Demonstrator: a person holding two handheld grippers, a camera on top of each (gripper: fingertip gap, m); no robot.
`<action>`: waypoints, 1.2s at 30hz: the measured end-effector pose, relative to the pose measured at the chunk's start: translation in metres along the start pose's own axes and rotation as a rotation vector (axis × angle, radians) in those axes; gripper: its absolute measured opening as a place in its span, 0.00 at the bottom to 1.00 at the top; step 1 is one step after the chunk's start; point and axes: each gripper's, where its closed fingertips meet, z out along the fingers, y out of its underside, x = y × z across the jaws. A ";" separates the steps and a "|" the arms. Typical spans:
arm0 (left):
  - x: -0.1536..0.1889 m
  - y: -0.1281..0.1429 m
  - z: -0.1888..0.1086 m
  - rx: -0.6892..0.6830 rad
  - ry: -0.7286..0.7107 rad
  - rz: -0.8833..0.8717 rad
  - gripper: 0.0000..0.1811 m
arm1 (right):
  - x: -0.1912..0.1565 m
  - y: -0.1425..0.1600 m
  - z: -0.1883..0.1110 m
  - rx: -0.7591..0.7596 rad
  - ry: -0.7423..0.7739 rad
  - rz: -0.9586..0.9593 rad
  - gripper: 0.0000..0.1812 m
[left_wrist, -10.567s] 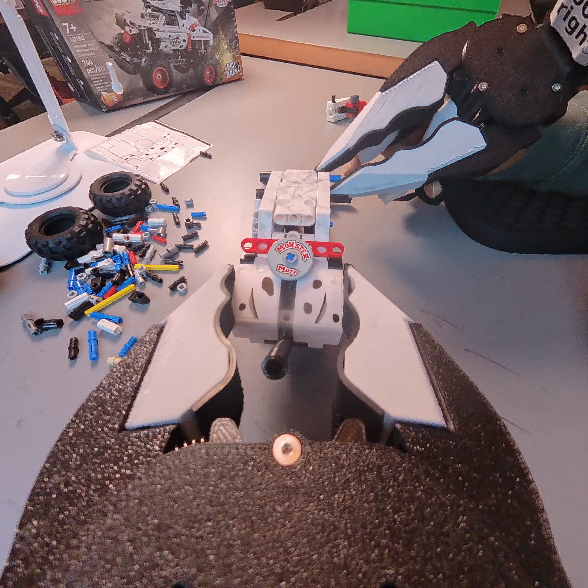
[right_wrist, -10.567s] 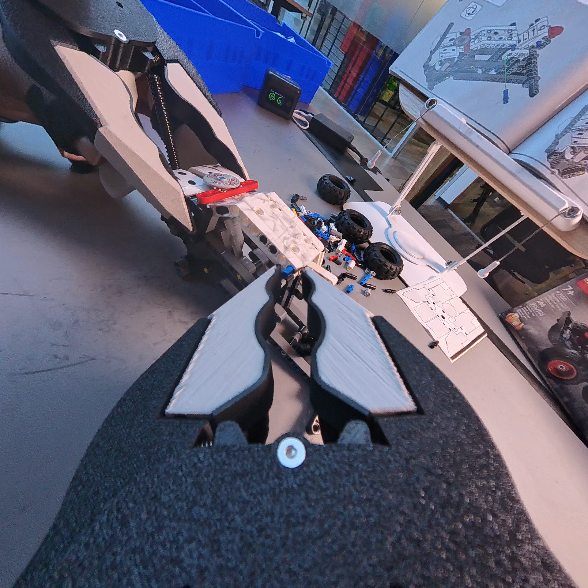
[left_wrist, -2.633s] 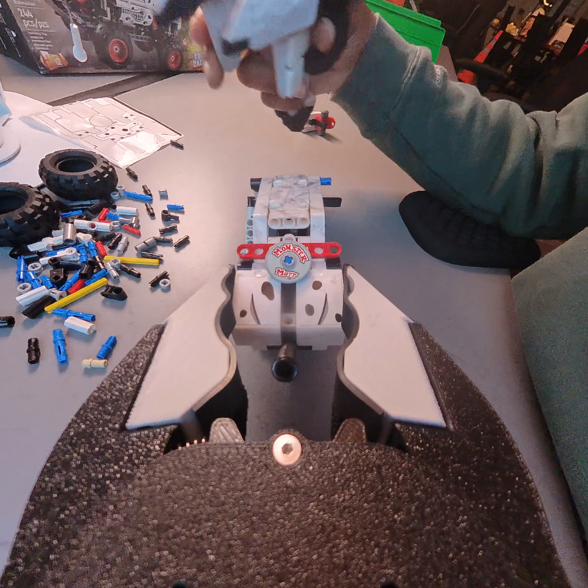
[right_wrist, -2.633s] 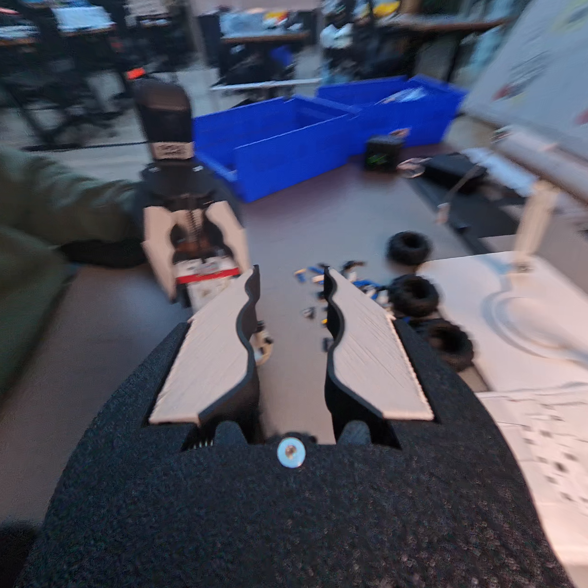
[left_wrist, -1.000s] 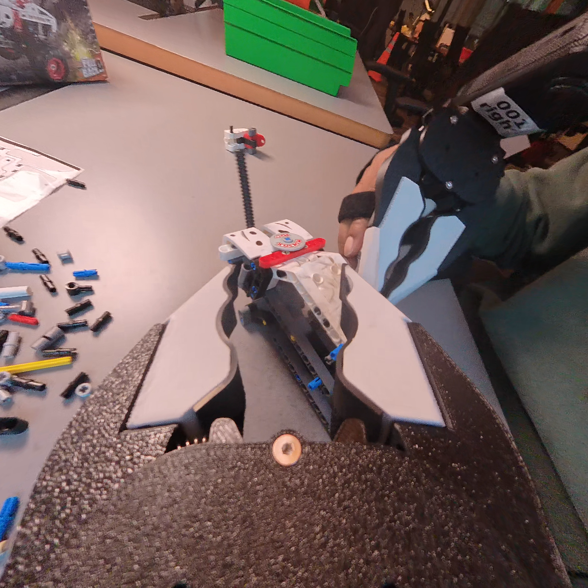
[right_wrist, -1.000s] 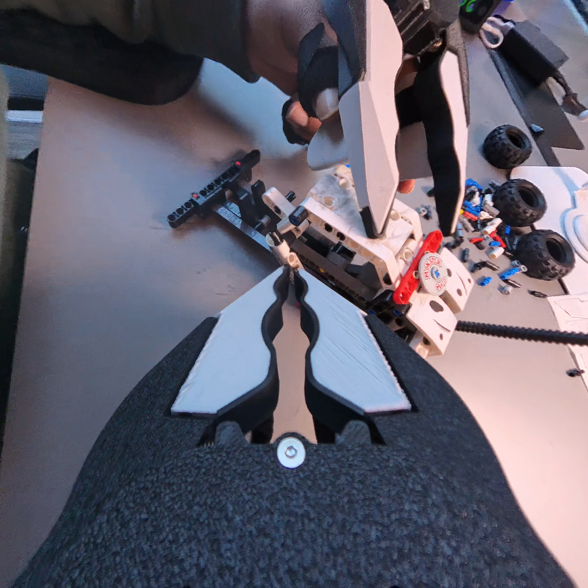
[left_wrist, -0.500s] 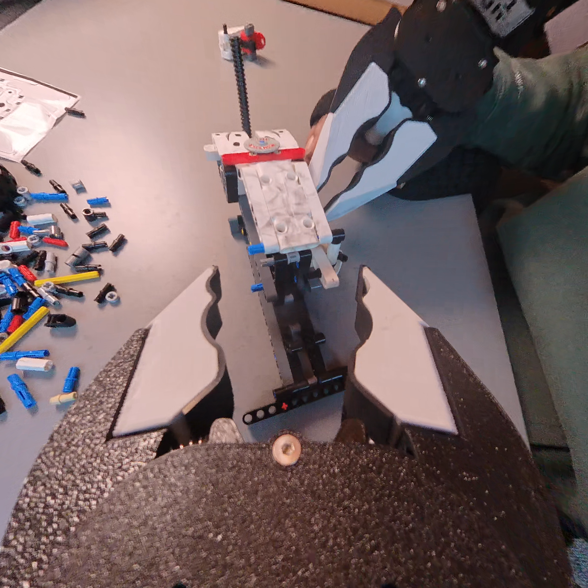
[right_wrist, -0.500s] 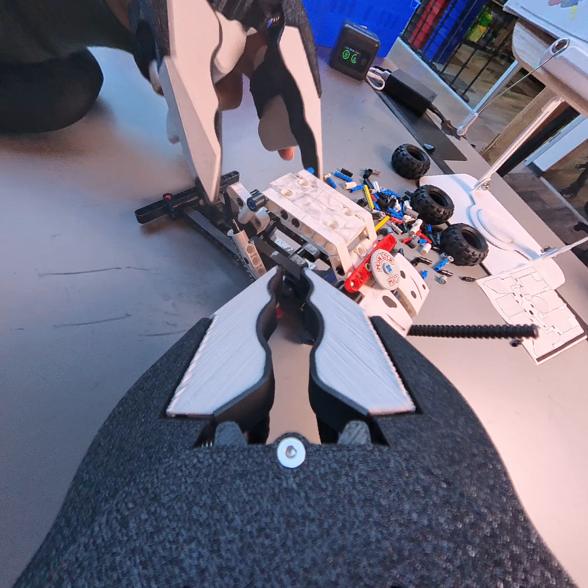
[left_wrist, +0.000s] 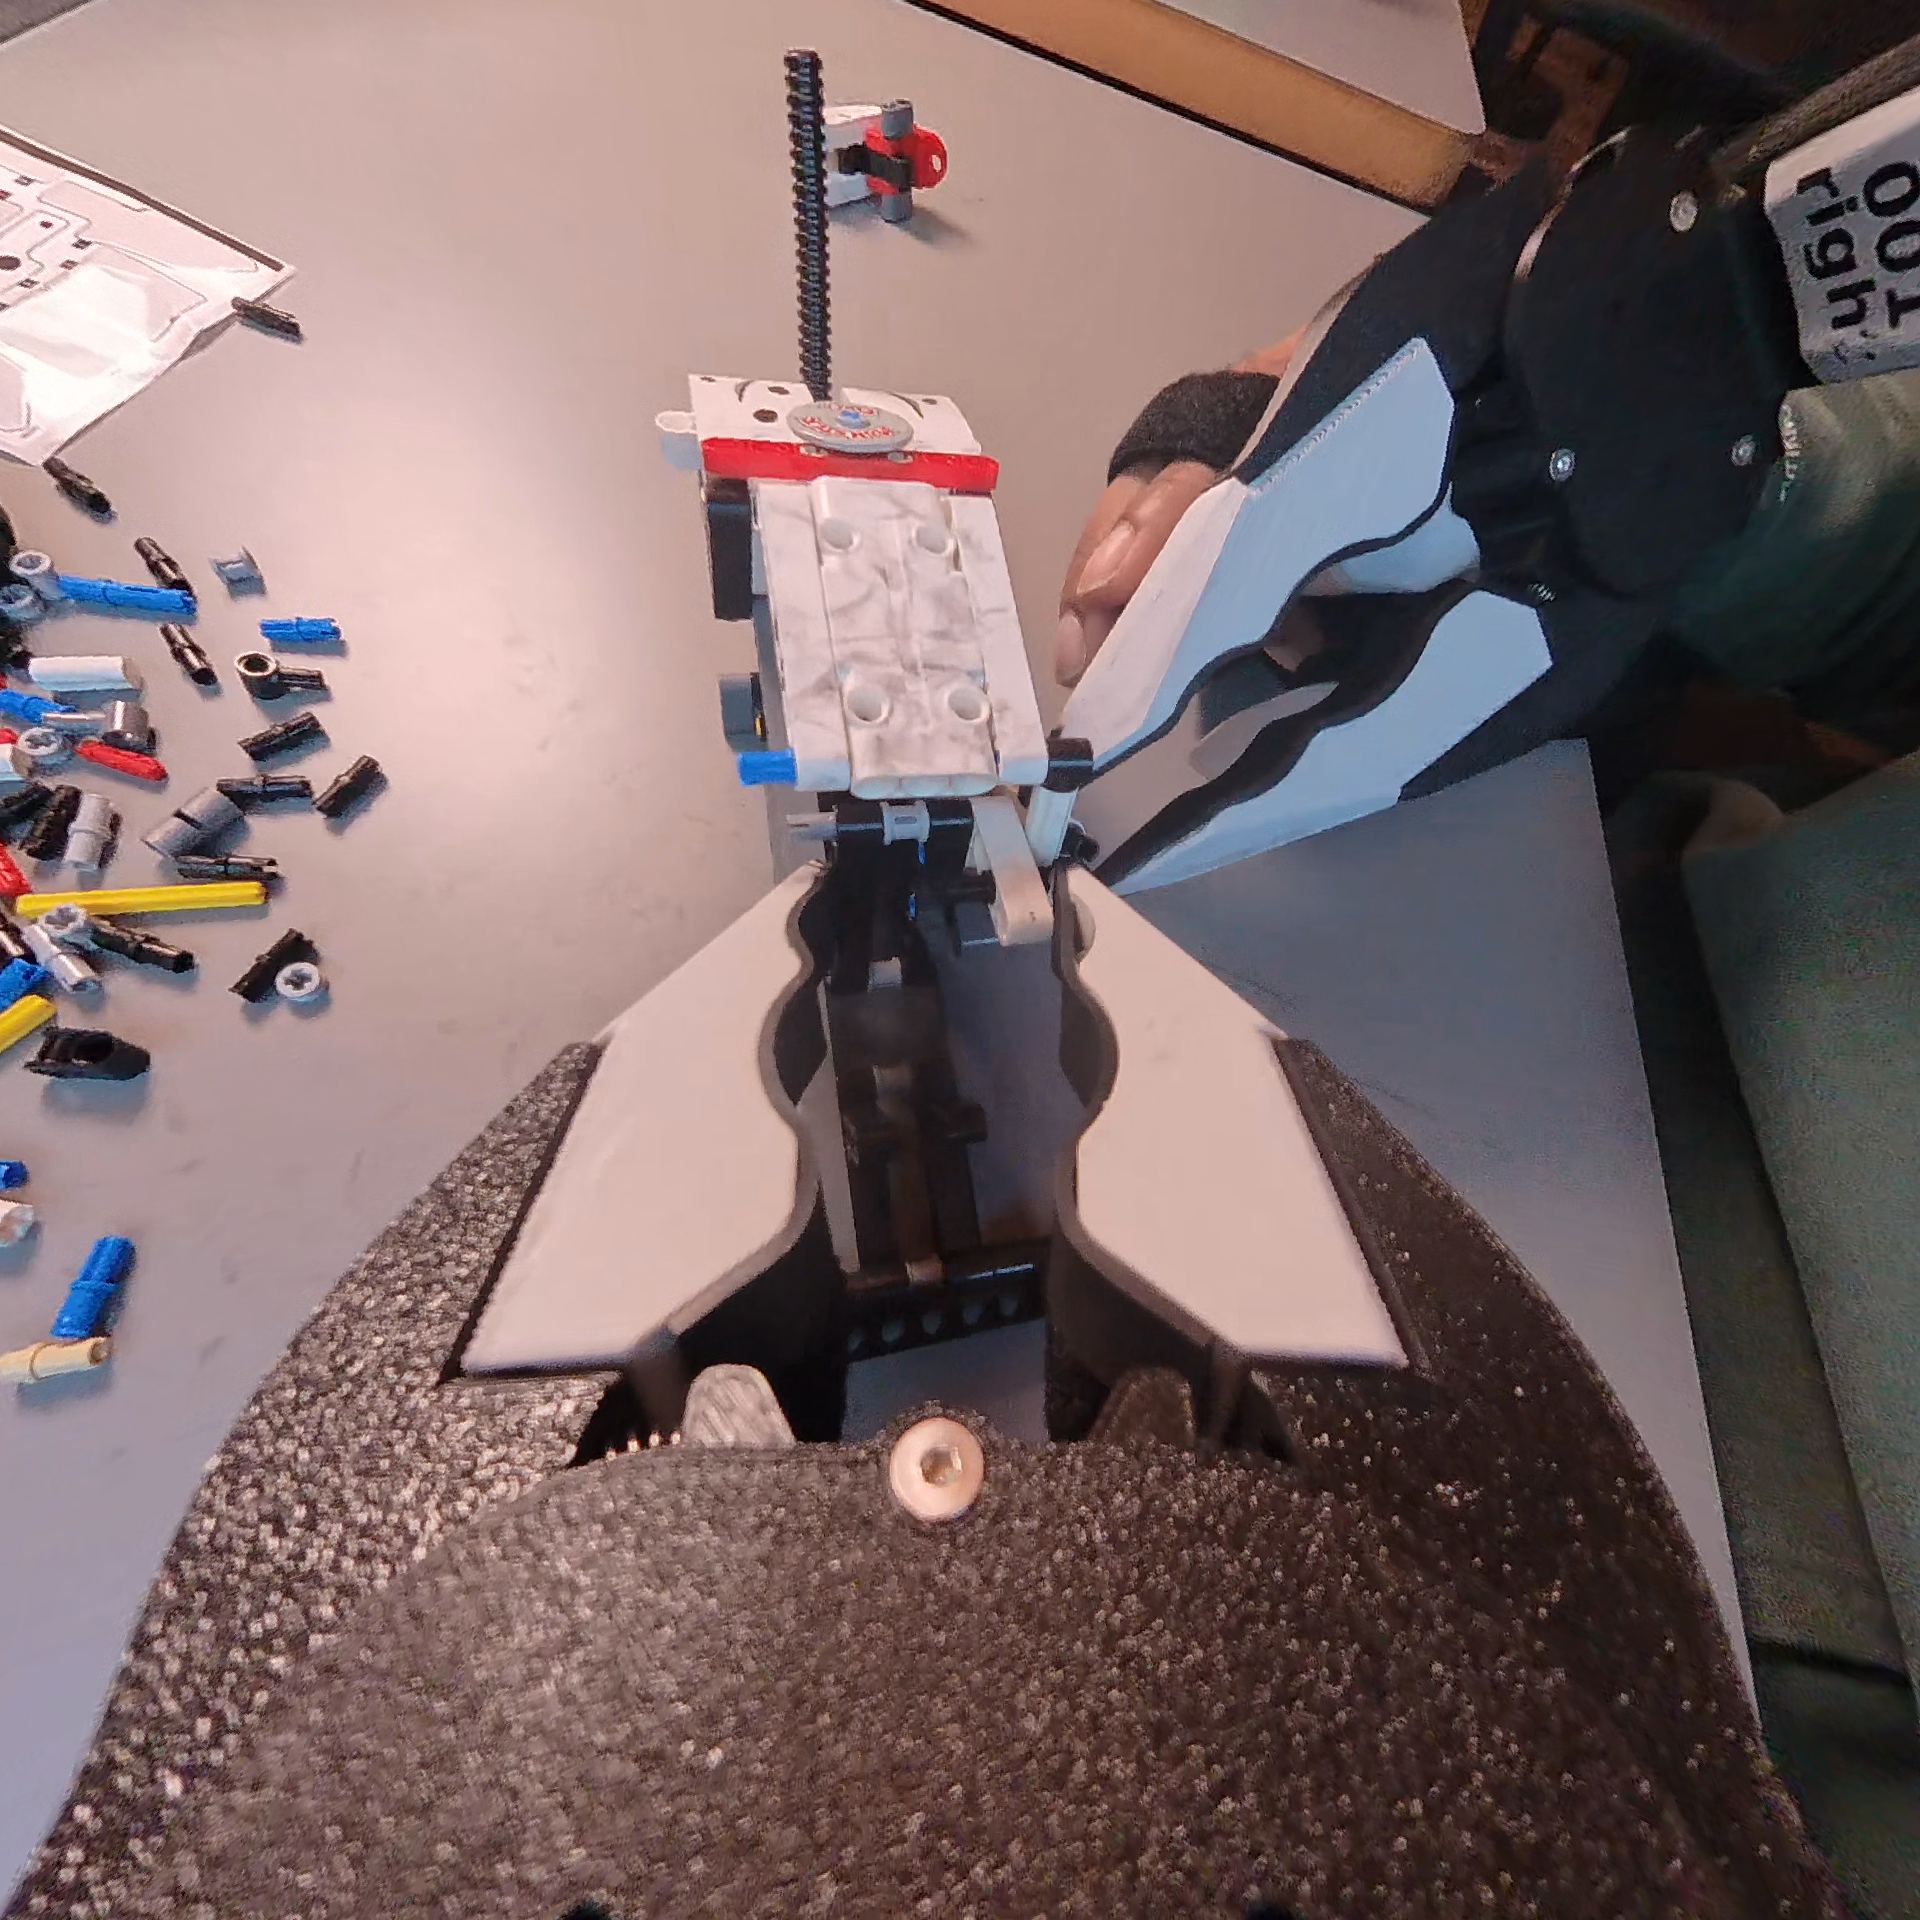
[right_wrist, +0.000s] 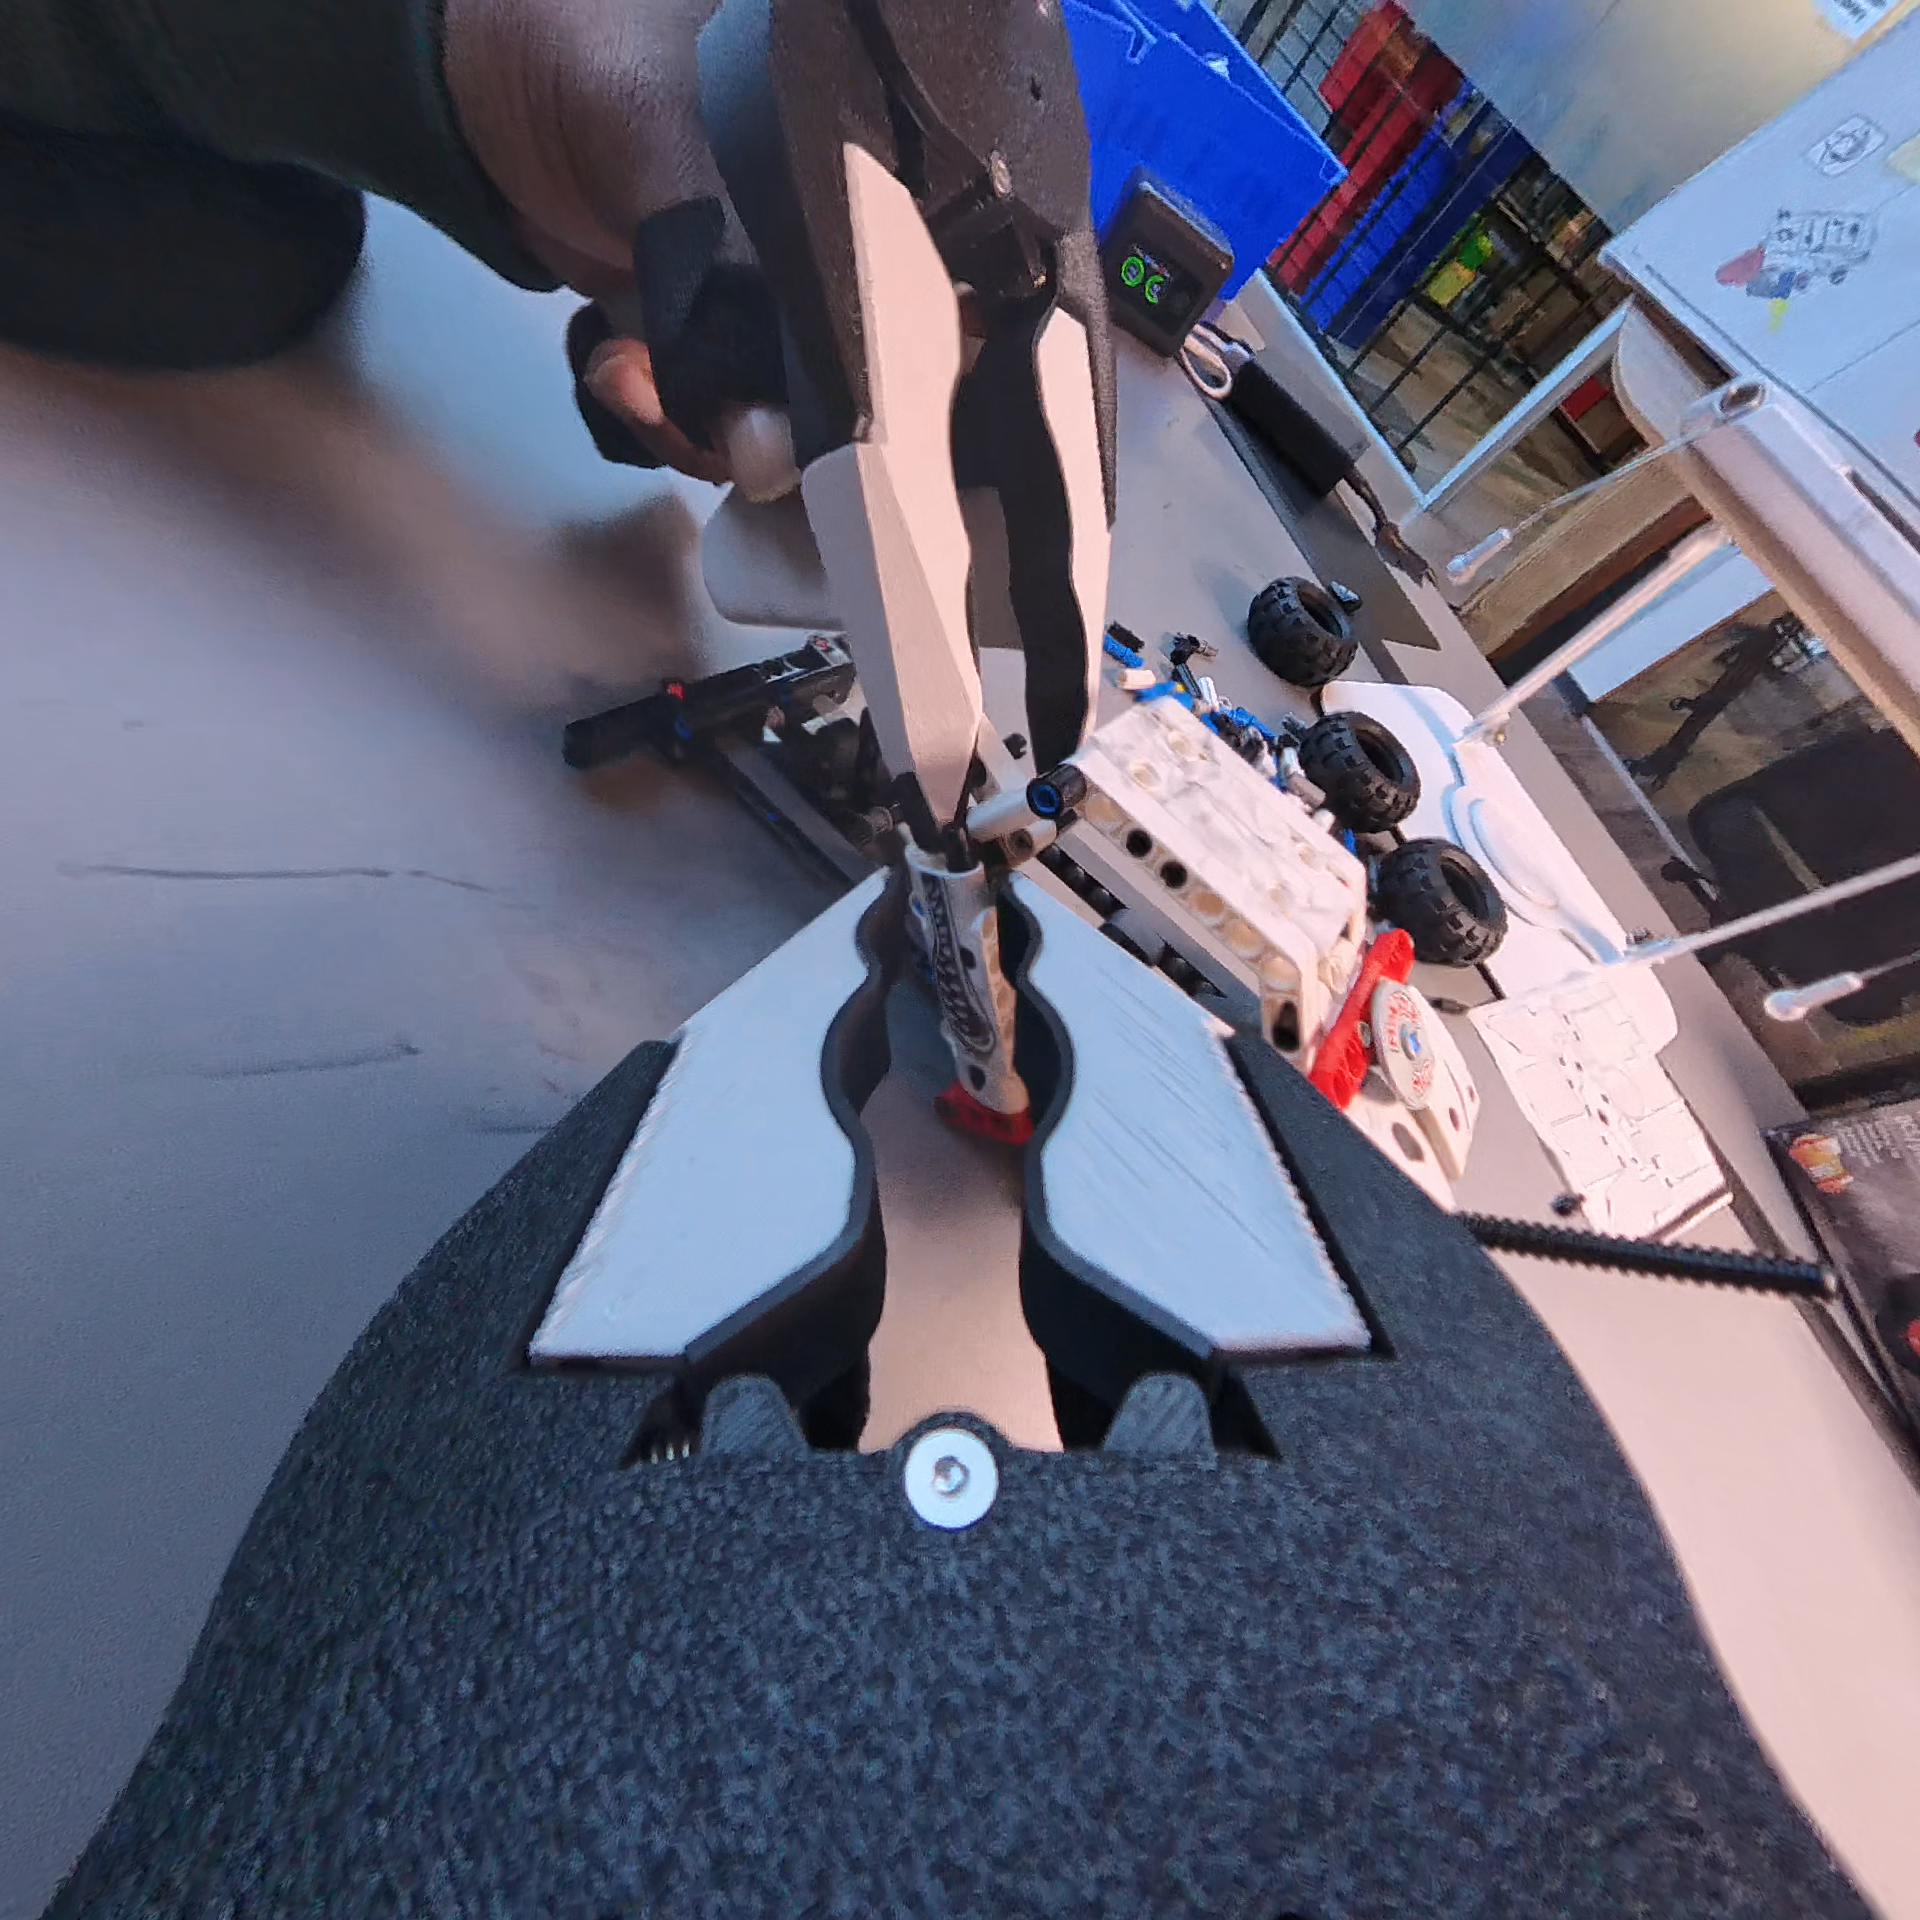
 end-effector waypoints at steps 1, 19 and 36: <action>0.001 -0.001 0.002 0.005 -0.004 -0.009 0.23 | 0.002 0.003 0.002 -0.021 0.016 0.011 0.09; 0.000 0.006 0.001 -0.010 -0.012 0.045 0.14 | 0.004 0.011 -0.016 0.023 -0.080 0.002 0.12; -0.014 0.021 0.013 -0.144 -0.188 0.156 0.38 | 0.007 0.018 0.005 -0.074 0.072 -0.214 0.11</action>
